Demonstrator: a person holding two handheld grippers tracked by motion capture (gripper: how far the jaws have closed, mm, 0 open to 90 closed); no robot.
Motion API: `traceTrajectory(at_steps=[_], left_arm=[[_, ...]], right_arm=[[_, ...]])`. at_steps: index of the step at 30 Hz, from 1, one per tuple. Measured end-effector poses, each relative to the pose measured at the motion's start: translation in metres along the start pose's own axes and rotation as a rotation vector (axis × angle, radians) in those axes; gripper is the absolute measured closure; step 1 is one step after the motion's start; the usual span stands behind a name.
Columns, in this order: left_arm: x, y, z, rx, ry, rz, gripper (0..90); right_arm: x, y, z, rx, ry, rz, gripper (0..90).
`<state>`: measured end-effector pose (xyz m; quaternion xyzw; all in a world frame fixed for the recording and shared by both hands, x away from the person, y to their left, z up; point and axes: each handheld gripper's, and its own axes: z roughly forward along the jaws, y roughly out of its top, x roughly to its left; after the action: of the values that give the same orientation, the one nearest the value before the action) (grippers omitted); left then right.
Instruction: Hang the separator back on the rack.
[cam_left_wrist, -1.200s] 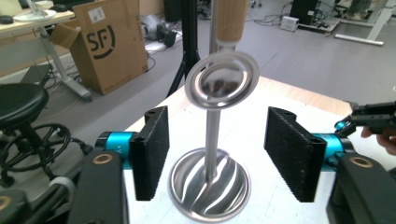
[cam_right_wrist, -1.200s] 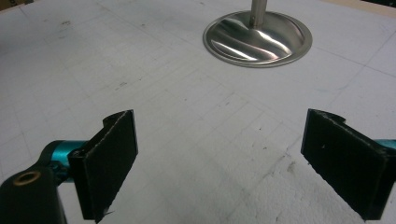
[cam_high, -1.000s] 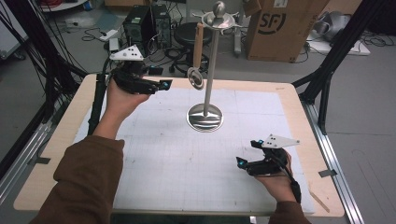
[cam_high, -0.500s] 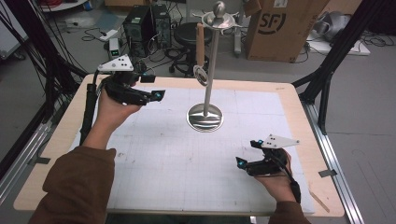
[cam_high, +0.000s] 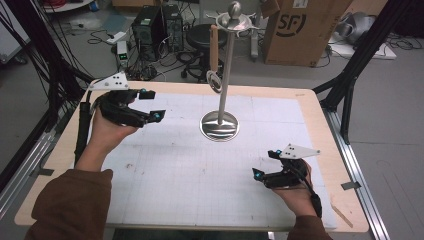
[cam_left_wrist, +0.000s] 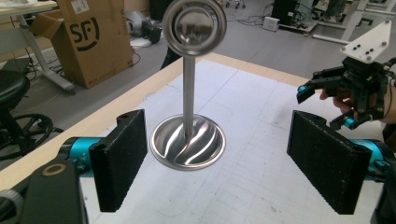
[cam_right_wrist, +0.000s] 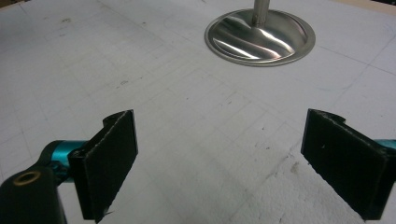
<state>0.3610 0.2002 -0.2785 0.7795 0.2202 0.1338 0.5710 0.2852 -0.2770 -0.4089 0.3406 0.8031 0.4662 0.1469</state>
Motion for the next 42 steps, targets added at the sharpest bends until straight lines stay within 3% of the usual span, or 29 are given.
traceTrajectory(at_steps=[20,31,42], left_arm=[[-0.007,-0.043,-0.016,0.014,-0.008,-0.021,12.6],[-0.008,-0.074,-0.023,0.005,0.001,-0.071,9.5],[-0.013,-0.092,-0.023,0.053,0.012,-0.073,6.9]], right_arm=[[0.001,0.0,0.001,0.001,0.003,-0.005,9.6],[0.001,0.0,0.002,0.005,0.003,-0.007,9.6],[0.0,0.0,0.004,0.012,0.005,-0.011,9.6]])
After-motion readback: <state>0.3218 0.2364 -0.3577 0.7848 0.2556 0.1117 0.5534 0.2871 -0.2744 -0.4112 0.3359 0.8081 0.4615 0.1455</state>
